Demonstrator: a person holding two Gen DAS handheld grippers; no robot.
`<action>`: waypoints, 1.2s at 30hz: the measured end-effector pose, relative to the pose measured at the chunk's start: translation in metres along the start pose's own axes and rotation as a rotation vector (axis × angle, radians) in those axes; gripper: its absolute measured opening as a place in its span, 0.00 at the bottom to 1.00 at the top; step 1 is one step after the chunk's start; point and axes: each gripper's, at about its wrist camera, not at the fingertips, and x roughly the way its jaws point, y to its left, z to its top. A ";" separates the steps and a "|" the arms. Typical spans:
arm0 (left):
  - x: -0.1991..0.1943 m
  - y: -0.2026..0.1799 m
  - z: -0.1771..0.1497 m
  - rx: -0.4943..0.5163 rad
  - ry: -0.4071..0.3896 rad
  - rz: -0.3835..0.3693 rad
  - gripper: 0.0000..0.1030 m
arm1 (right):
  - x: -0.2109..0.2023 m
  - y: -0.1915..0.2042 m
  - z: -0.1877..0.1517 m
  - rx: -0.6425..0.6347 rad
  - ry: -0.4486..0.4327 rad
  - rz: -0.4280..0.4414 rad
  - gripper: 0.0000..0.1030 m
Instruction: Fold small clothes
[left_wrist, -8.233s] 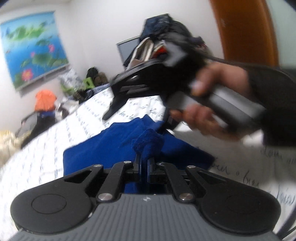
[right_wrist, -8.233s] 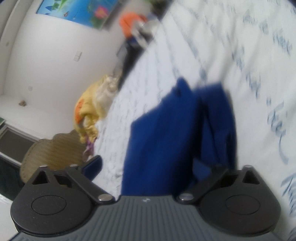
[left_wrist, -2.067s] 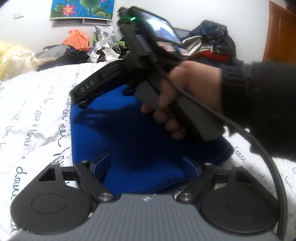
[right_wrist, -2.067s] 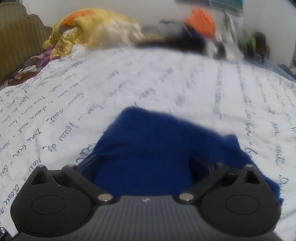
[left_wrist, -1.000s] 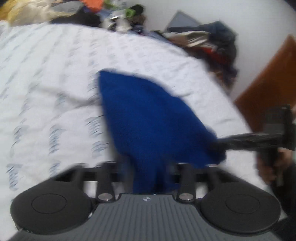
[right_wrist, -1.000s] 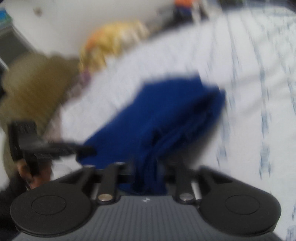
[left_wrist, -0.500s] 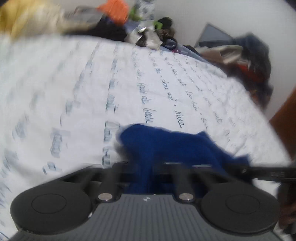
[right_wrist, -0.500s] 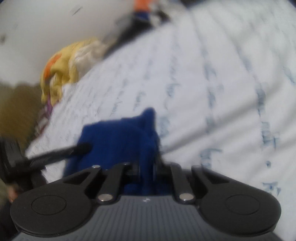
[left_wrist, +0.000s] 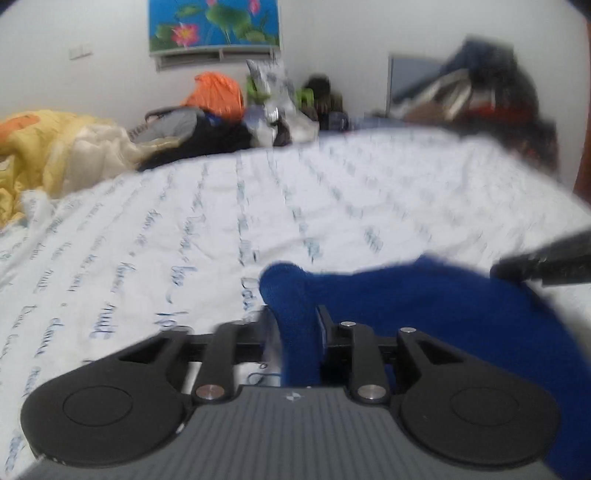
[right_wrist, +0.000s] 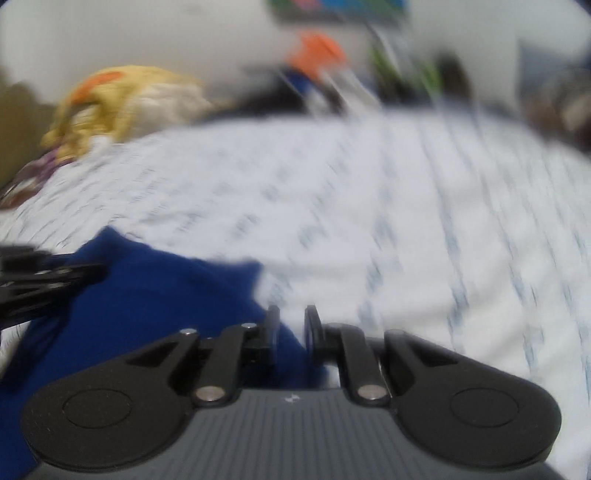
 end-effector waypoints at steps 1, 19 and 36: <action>-0.019 0.004 -0.002 -0.006 -0.040 -0.023 0.55 | -0.017 -0.003 -0.004 0.021 -0.042 0.012 0.14; 0.015 -0.031 -0.005 0.015 0.123 -0.093 0.78 | 0.021 0.058 0.017 -0.057 0.069 0.086 0.16; -0.073 -0.079 -0.071 0.137 0.099 -0.101 1.00 | -0.045 0.066 -0.070 -0.064 -0.017 0.109 0.65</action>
